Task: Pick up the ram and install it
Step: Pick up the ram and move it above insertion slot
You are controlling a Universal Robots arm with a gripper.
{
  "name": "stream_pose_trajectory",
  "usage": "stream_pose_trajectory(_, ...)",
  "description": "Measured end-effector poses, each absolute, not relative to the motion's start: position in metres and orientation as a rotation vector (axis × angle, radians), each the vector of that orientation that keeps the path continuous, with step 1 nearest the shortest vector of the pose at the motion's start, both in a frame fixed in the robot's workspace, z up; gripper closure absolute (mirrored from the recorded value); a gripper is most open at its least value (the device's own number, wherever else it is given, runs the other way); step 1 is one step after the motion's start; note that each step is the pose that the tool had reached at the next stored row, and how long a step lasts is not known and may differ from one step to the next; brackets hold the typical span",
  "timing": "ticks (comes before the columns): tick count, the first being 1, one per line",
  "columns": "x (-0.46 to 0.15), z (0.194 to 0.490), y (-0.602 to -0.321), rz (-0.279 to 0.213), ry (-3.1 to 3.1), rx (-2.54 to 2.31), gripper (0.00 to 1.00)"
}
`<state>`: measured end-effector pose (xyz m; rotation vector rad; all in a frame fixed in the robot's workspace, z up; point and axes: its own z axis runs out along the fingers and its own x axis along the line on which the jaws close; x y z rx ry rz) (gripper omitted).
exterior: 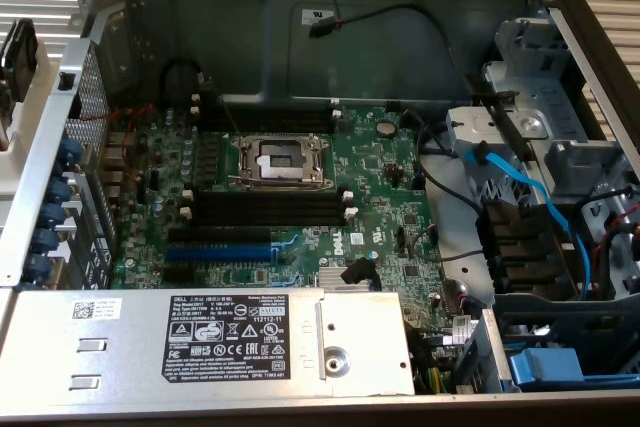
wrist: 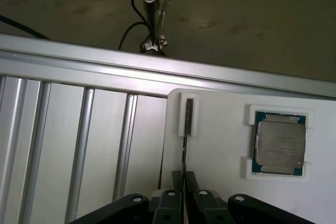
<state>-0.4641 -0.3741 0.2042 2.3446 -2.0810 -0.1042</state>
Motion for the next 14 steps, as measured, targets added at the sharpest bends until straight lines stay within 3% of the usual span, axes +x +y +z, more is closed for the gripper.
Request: stream_pose_trajectory(14, -0.4641, 0.2041, -0.3746, -0.104, -2.081, 2.344, 0.87)
